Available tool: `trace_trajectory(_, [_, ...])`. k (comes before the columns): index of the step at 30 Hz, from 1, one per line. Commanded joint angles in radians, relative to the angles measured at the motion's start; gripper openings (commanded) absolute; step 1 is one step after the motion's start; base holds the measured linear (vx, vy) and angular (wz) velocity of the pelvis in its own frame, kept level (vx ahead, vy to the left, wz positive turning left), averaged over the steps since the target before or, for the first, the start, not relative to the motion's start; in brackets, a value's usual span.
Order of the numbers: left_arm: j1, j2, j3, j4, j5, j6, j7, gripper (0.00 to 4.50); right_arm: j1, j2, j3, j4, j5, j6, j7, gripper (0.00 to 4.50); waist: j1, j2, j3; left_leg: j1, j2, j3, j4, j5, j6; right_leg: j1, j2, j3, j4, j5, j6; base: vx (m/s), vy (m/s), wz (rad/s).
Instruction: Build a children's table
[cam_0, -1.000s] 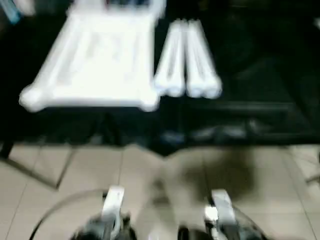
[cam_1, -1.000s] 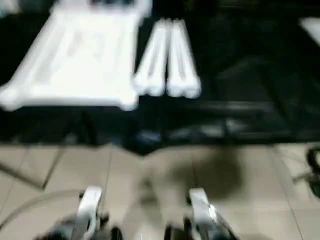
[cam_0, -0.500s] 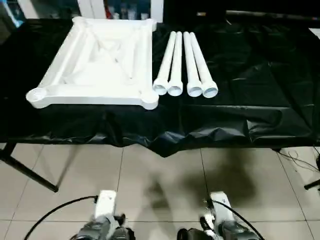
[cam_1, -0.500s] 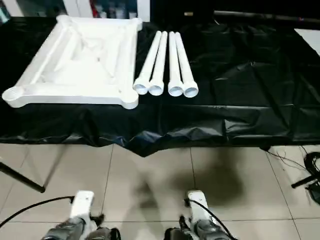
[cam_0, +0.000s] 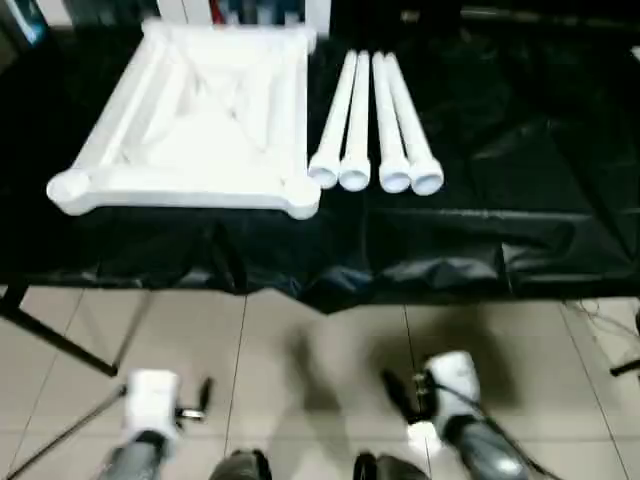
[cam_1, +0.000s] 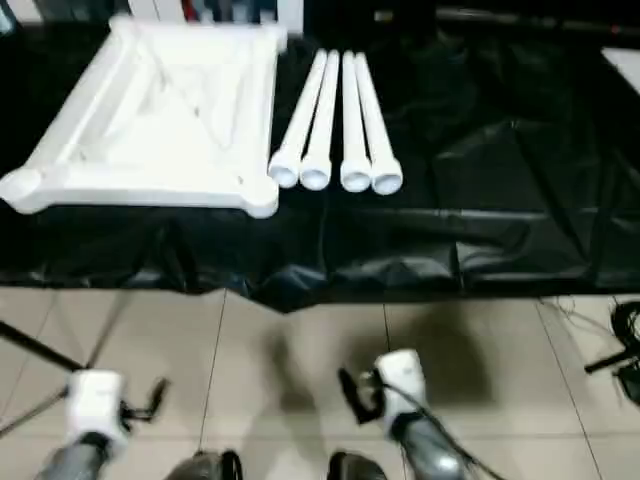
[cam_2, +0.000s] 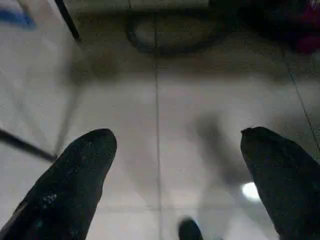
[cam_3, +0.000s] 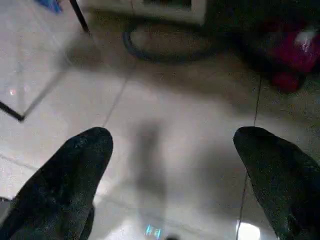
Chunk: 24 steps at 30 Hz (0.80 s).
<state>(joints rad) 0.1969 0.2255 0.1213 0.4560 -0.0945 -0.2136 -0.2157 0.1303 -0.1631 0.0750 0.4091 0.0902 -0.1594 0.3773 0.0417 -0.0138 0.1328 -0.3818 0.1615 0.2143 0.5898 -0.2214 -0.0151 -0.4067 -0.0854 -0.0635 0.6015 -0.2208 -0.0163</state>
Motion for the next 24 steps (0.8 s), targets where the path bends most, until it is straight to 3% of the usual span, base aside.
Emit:
trace_trajectory(1, [0.073, 0.006, 0.015, -0.172, -0.038, 0.023, -0.032, 4.50, 0.082, -0.040, -0.002, -0.215, 0.059, 0.059, 0.058, 4.42, 0.005, 0.008, -0.025, 0.018, 0.111, -0.049, -0.104, -0.277, 0.099, 0.033, -0.083, 0.070, -0.080, -0.128, -0.222, 0.000, 0.000, 0.00])
trace_trajectory(3, [0.122, 0.016, 0.029, -0.322, -0.080, 0.074, -0.040, 4.50, 0.148, -0.078, -0.023, -0.390, 0.126, 0.121, 0.081, 4.42, 0.010, 0.005, -0.020, 0.020, 0.114, -0.052, -0.111, -0.318, 0.059, 0.034, -0.084, 0.075, -0.086, -0.194, -0.192, 0.000, 0.000, 0.00])
trace_trajectory(4, [0.136, 0.022, 0.034, -0.371, -0.100, 0.095, -0.044, 4.50, 0.166, -0.086, -0.037, -0.445, 0.141, 0.139, 0.077, 4.42, 0.011, 0.006, -0.016, 0.024, 0.108, -0.051, -0.114, -0.346, 0.042, 0.028, -0.081, 0.075, -0.093, -0.240, -0.176, 0.000, 0.000, 0.00])
trace_trajectory(6, [0.148, 0.029, 0.047, -0.451, -0.101, 0.120, -0.024, 4.50, 0.189, -0.095, -0.065, -0.535, 0.195, 0.193, 0.067, 4.42, 0.016, 0.003, -0.016, 0.024, 0.104, -0.056, -0.117, -0.357, 0.020, 0.029, -0.085, 0.079, -0.098, -0.299, -0.153, 0.000, 0.000, 0.00])
trace_trajectory(8, [0.134, 0.045, 0.093, -0.594, -0.108, 0.180, 0.029, 4.50, 0.205, -0.124, -0.118, -0.699, 0.306, 0.299, 0.047, 4.42, 0.021, 0.002, -0.022, 0.024, 0.101, -0.057, -0.113, -0.301, 0.020, 0.032, -0.081, 0.078, -0.095, -0.250, -0.134, 0.000, 0.000, 0.00])
trace_trajectory(9, [0.134, 0.045, 0.093, -0.594, -0.108, 0.180, 0.029, 4.50, 0.205, -0.124, -0.118, -0.699, 0.306, 0.299, 0.047, 4.42, 0.020, 0.002, -0.021, 0.023, 0.100, -0.057, -0.113, -0.287, 0.019, 0.034, -0.077, 0.077, -0.092, -0.231, -0.133, 0.000, 0.000, 0.00])
trace_trajectory(11, [0.052, 0.081, 0.147, -0.694, -0.121, 0.240, 0.064, 4.50, 0.156, -0.145, -0.164, -0.814, 0.390, 0.398, 0.002, 4.42, 0.021, -0.001, -0.034, 0.026, 0.093, -0.055, -0.105, -0.232, 0.024, 0.038, -0.072, 0.074, -0.083, -0.160, -0.139, 0.000, 0.000, 0.00])
trace_trajectory(13, [0.023, 0.096, 0.152, -0.710, -0.113, 0.256, 0.068, 4.50, 0.132, -0.146, -0.173, -0.825, 0.397, 0.412, -0.012, 4.42, 0.022, 0.004, -0.044, 0.023, 0.085, -0.055, -0.094, -0.120, 0.046, 0.043, -0.067, 0.067, -0.066, -0.017, -0.162, 0.000, 0.000, 0.00])
trace_trajectory(14, [-0.044, 0.108, 0.151, -0.736, -0.104, 0.297, 0.090, 4.50, 0.054, -0.125, -0.193, -0.809, 0.382, 0.432, -0.069, 4.42, 0.023, 0.005, -0.052, 0.025, 0.084, -0.055, -0.089, -0.090, 0.051, 0.046, -0.067, 0.066, -0.061, 0.020, -0.169, 0.000, 0.000, 0.00])
trace_trajectory(15, [-0.055, 0.110, 0.150, -0.739, -0.102, 0.304, 0.094, 4.50, 0.040, -0.120, -0.196, -0.806, 0.379, 0.435, -0.079, 4.42, 0.020, 0.005, -0.055, 0.029, 0.079, -0.052, -0.084, -0.050, 0.053, 0.043, -0.063, 0.064, -0.054, 0.066, -0.190, 0.000, 0.000, 0.00])
trace_trajectory(17, [-0.131, 0.101, 0.143, -0.746, -0.084, 0.324, 0.130, 4.50, -0.068, -0.081, -0.209, -0.751, 0.301, 0.394, -0.140, 4.42, 0.022, 0.007, -0.068, 0.028, 0.078, -0.049, -0.074, 0.004, 0.061, 0.051, -0.064, 0.064, -0.044, 0.129, -0.214, 0.000, 0.000, 0.00])
trace_trajectory(18, [-0.131, 0.101, 0.143, -0.746, -0.084, 0.324, 0.130, 4.50, -0.068, -0.081, -0.209, -0.751, 0.301, 0.394, -0.140, 4.42, 0.017, 0.001, -0.074, 0.022, 0.070, -0.048, -0.068, 0.043, 0.065, 0.055, -0.063, 0.062, -0.035, 0.172, -0.228, 0.000, 0.000, 0.00])
trace_trajectory(19, [-0.188, 0.093, 0.122, -0.737, -0.071, 0.363, 0.146, 4.50, -0.146, -0.065, -0.210, -0.703, 0.309, 0.394, -0.160, 4.42, 0.015, -0.006, -0.083, 0.025, 0.069, -0.045, -0.062, 0.070, 0.075, 0.058, -0.064, 0.064, -0.029, 0.204, -0.241, 0.000, 0.000, 0.00])
trace_trajectory(21, [-0.243, 0.075, 0.089, -0.708, -0.033, 0.392, 0.172, 4.50, -0.213, -0.062, -0.211, -0.634, 0.298, 0.413, -0.199, 4.42, 0.018, -0.011, -0.084, 0.024, 0.067, -0.041, -0.058, 0.075, 0.088, 0.055, -0.064, 0.066, -0.029, 0.184, -0.251, 0.000, 0.000, 0.00])
trace_trajectory(24, [-0.275, 0.058, 0.060, -0.681, -0.007, 0.408, 0.189, 4.50, -0.238, -0.063, -0.201, -0.593, 0.294, 0.432, -0.208, 4.42, 0.024, -0.012, -0.094, 0.027, 0.070, -0.041, -0.055, 0.055, 0.078, 0.059, -0.063, 0.065, -0.027, 0.136, -0.239, 0.000, 0.000, 0.00])
